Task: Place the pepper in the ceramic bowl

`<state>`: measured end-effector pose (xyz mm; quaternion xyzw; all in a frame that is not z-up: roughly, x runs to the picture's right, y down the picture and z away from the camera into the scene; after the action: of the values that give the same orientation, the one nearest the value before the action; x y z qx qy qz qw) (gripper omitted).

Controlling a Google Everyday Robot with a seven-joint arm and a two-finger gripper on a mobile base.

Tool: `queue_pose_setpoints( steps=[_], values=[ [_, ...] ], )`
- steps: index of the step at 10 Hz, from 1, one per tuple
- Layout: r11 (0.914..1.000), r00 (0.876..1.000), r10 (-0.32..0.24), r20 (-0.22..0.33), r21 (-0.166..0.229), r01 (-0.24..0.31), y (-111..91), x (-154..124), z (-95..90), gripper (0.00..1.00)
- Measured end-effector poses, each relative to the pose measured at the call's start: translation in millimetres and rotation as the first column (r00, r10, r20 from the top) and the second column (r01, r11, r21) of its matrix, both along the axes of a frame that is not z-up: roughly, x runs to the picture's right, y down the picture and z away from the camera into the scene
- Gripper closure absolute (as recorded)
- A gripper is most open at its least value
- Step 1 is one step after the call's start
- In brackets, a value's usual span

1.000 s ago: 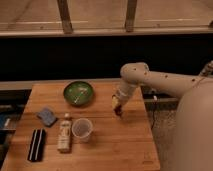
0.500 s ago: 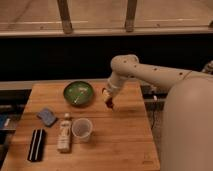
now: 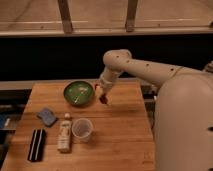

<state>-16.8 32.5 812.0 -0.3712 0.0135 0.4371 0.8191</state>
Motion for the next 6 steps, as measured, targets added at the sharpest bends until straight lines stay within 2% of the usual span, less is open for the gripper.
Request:
queue_pose_setpoints(
  steps=[6],
  values=[
    [1.0000,1.000,-0.002,-0.004,0.004,0.002,-0.6,2.4,0.6,1.00]
  ],
)
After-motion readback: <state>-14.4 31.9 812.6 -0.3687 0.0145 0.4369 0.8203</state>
